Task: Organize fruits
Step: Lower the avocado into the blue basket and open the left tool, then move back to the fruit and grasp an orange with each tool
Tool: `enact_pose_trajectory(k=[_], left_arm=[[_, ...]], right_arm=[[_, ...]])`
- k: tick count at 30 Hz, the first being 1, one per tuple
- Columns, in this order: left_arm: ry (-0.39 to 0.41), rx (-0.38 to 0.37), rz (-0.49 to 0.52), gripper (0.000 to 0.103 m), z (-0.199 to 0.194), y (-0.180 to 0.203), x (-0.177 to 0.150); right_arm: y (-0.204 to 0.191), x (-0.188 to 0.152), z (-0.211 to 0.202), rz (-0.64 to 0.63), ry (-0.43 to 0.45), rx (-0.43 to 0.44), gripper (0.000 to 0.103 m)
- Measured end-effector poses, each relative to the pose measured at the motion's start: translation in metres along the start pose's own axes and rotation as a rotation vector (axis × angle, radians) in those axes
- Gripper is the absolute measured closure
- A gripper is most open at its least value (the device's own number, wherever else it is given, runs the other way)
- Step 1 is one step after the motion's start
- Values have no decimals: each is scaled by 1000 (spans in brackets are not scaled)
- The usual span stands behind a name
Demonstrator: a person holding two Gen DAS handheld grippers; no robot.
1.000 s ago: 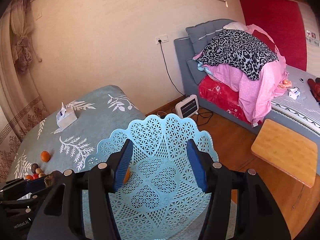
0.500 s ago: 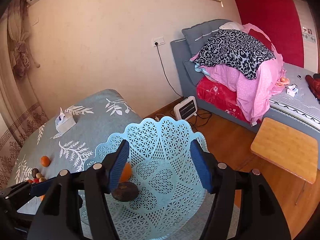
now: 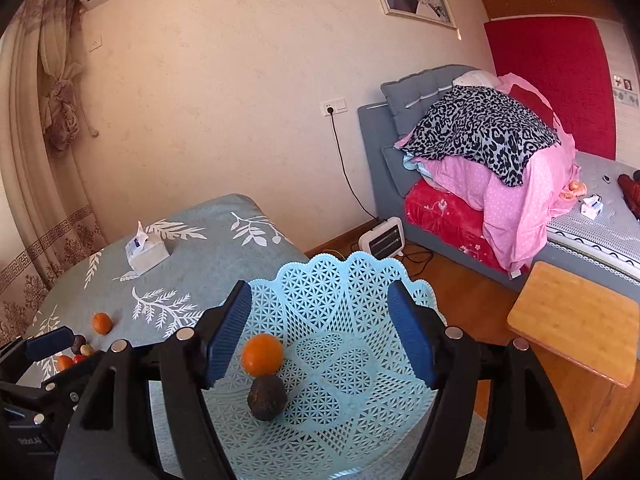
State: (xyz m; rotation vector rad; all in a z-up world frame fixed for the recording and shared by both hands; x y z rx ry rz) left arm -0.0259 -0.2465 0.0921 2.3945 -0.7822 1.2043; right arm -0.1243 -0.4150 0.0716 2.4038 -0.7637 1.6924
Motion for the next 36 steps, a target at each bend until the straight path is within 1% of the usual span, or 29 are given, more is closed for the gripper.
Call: enact_pose_trajectory(k=[3,8,12,15,19,29,36], left_arm=[[29,43,-14,5,-8,-13,1],[69,139,-39,5,-23,-38,0],[88,225,-62,5,-34,-59,-4],[97,268,-93,5,-41,-74,-8],[100,312,-131,5,-49,-94,-15],[109,396,-194,5,-66,-132,-33],[100,433,-240,5,-71,-158,-45]], right_arm=[[-11,2,-6,-20,25,26,30],[-33,2,-14,-65,50,85,25],[-58,0,-15,-109,37,140,25],[-77,-4,-14,-138,14,186,25],[-101,-10,-11,-166,-21,239,25],[-156,-30,-6,-261,-82,325,25],[-189,-48,10,-295,-174,392,24]])
Point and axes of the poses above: each gripper's, at about its wrist camera, not at the fingertips, and z roughly the way its jaws point, y to its right, x to its top, the point moved 2 cm from there along z, roughly the way its jaws point, and after that the axes turned 2 degrees about -z, right-handed, at the moved point
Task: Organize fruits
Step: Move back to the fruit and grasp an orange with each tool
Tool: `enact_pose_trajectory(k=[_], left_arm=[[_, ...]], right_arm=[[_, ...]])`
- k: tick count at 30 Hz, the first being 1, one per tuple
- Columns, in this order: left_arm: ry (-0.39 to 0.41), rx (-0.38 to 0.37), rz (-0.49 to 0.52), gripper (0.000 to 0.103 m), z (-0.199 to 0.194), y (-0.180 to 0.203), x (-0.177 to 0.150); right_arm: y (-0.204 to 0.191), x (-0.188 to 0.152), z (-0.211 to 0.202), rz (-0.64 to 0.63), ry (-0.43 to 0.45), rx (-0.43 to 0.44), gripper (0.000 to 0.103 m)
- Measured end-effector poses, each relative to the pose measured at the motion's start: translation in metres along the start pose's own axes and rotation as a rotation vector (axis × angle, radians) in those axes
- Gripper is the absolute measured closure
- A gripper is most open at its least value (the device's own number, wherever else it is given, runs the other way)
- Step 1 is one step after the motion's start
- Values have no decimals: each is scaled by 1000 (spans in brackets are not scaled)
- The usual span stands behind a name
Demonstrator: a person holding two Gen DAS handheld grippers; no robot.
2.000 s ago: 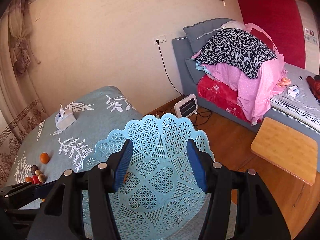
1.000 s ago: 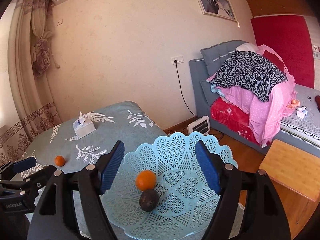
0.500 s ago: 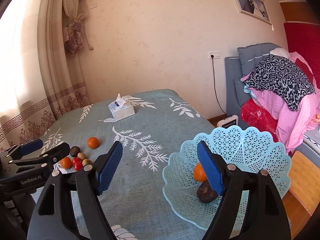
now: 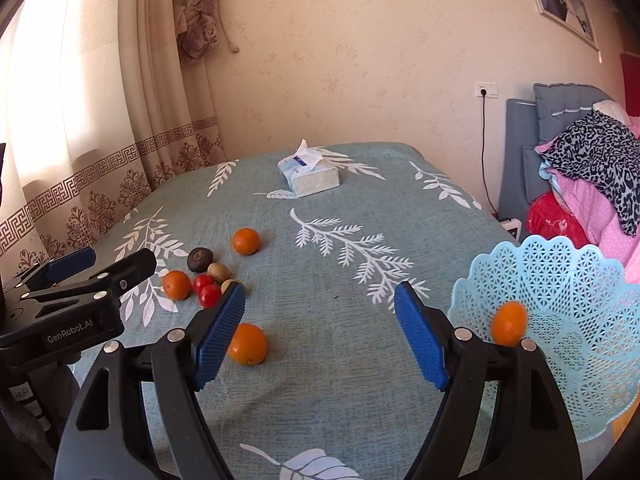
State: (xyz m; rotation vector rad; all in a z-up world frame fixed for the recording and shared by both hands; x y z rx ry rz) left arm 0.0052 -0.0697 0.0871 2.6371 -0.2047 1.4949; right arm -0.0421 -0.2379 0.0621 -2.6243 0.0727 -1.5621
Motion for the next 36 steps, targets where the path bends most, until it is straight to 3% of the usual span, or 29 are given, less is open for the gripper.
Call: enact_pose_trajectory(k=[19,28,32,36], left_arm=[[-104,157,-89,5,36,-79,-22],[-153,175,-80,5,55,-86,-30],[-181,151,-62,5,64,-81,-30],[-210,126,-49,5,77,-75,-28]], right_arm=[[-42,-20,64,-69,-233,114,25],[-56,-29,91,-123,-327,147,45],[-57,-34,104,-123,-377,157,60],[-56,-36,106,-117,-390,168,65]])
Point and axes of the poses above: each gripper's, at about its wrist camera, not at the fingertips, and z roughly the way its jaws point, y to its right, x to its top, the point moved 2 cm from there along z, roughly the way its jaws point, and after that the axes turned 2 degrees about -z, right-handed, at the moved point
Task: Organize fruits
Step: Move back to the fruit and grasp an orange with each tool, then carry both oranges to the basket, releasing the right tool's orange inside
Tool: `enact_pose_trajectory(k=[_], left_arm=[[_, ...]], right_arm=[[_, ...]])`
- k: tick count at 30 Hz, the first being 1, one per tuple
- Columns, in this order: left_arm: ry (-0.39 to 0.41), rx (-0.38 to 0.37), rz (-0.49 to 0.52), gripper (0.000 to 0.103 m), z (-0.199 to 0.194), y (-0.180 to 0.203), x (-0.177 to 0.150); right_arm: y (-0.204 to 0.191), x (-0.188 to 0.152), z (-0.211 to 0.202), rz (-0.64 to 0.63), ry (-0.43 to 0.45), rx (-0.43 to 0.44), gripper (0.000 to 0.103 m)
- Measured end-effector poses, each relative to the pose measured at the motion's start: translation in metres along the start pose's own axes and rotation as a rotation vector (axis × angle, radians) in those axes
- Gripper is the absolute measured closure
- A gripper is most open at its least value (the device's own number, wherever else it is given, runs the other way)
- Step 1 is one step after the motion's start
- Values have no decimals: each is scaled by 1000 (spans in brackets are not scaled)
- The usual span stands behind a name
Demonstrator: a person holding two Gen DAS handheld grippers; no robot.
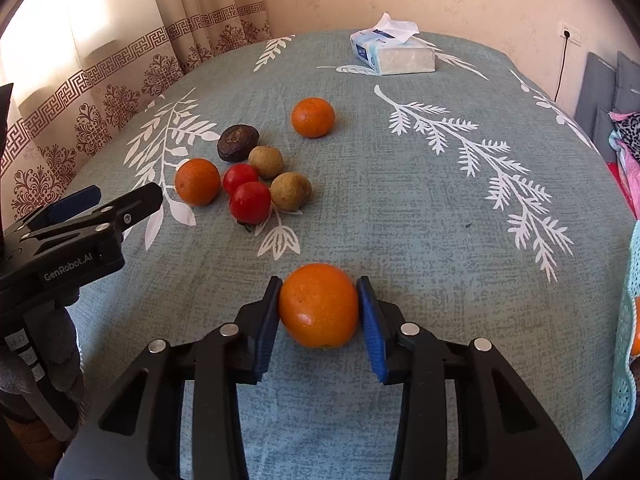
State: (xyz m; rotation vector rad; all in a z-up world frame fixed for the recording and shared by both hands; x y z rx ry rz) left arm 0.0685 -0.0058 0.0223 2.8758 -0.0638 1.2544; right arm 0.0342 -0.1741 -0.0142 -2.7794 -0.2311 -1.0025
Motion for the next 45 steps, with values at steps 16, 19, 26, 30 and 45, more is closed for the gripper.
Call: enact_pose_trajectory(k=[16,19,26,30,45], left_arm=[[-102,-103,21,34,45,21,9],[-112,-144,-9,44,48,17,8],[-95,-201,-9,64,40,21,7],[-78,-204,-3,64,33,23,5],[-46,-255,34,64,5,51,1]], right_arm=[[13,0,-19,51,44,18,65],[14,1,-22,55,55,22,65],[14,2,-35,59,95,12,65],[23,2,-46,80,119,-2,65],[97,-17,-104,230,226,-205,65]])
Point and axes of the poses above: each gripper's, at about its wrist camera, not at the fingertips, and z roughly the way its jaws point, y to its right, x to its top, the point moved 2 cm from there along z, roughly the way its jaws point, and after that the axes turned 2 degrees about -z, right-handed, at the moved point
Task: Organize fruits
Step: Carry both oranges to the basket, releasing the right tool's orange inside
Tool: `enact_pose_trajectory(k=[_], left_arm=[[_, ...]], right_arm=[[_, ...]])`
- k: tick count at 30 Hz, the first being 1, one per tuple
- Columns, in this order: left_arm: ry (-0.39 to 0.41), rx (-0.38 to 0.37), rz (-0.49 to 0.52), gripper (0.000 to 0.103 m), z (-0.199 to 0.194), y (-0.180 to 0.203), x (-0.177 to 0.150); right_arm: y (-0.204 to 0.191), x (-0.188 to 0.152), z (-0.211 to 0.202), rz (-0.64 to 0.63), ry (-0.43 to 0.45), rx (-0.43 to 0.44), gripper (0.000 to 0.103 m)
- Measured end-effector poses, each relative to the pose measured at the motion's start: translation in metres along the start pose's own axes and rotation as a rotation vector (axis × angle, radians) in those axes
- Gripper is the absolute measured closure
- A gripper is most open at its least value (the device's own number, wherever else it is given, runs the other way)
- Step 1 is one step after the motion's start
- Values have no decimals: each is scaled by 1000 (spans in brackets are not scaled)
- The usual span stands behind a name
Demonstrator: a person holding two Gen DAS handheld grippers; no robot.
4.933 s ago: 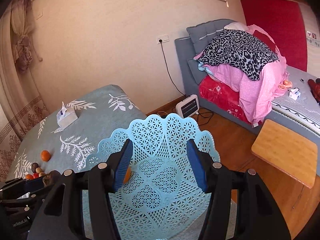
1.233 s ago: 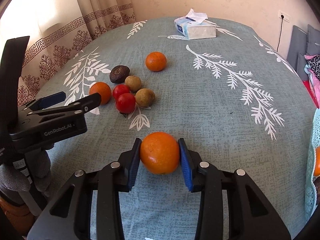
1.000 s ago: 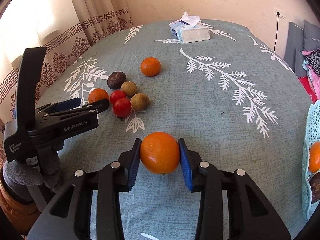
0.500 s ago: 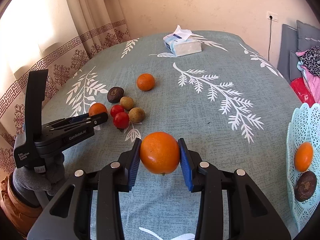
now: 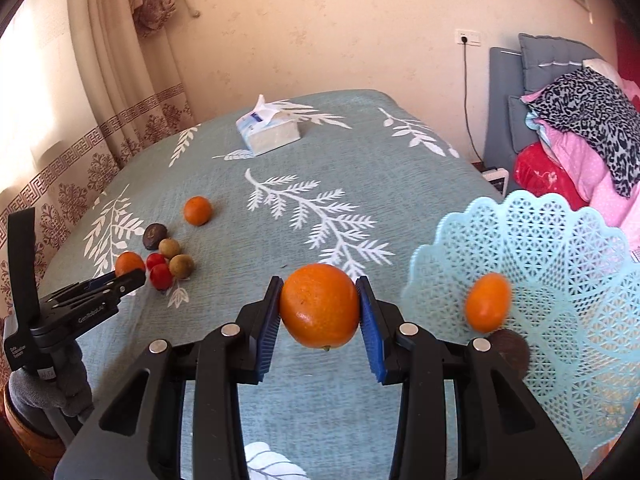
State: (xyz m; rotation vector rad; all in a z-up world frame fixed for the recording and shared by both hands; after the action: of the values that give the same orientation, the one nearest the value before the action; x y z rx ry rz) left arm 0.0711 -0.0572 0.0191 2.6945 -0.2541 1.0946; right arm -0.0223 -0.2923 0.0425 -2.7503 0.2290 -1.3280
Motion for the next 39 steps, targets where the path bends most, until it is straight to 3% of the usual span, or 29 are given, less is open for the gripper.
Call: enact_pose_trajectory(k=[6,13,19,21,23,30,39], left_arm=[[3,-18,30,64,-5,22,1],[8,-47,83,64,-11,52,2],[11,-78,135,64,-17,80,2],[11,-90,152,63,-17,90,2],[8,-102,166,63,-18,98,2],[-10,-160,216,63,-18,130,-2],[-47,-292,280,63,-19,183,-5]], right_arm=[[47,-1,-23,81,42,-110,65],[88,-10,-43,155,65,-180,65],[106,-20,-51,191,68,-205,64],[111,-22,-57,201,84,-228,61],[116,-23,-63,214,104,-245,52],[123,-22,-74,243,152,-258,52],[137,-20,-91,306,222,-284,52]])
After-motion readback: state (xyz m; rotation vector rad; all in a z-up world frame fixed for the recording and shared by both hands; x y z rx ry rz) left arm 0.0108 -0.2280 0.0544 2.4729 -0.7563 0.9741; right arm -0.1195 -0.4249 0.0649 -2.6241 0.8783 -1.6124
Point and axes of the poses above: each gripper's, at about its wrist camera, not at the fingertips, and z roughly the way its jaws point, y to its right, x to its top, the point moved 2 cm from there along z, roughly the way its jaws point, and after that the axes turned 2 degrees about -z, right-handed, at the moved point
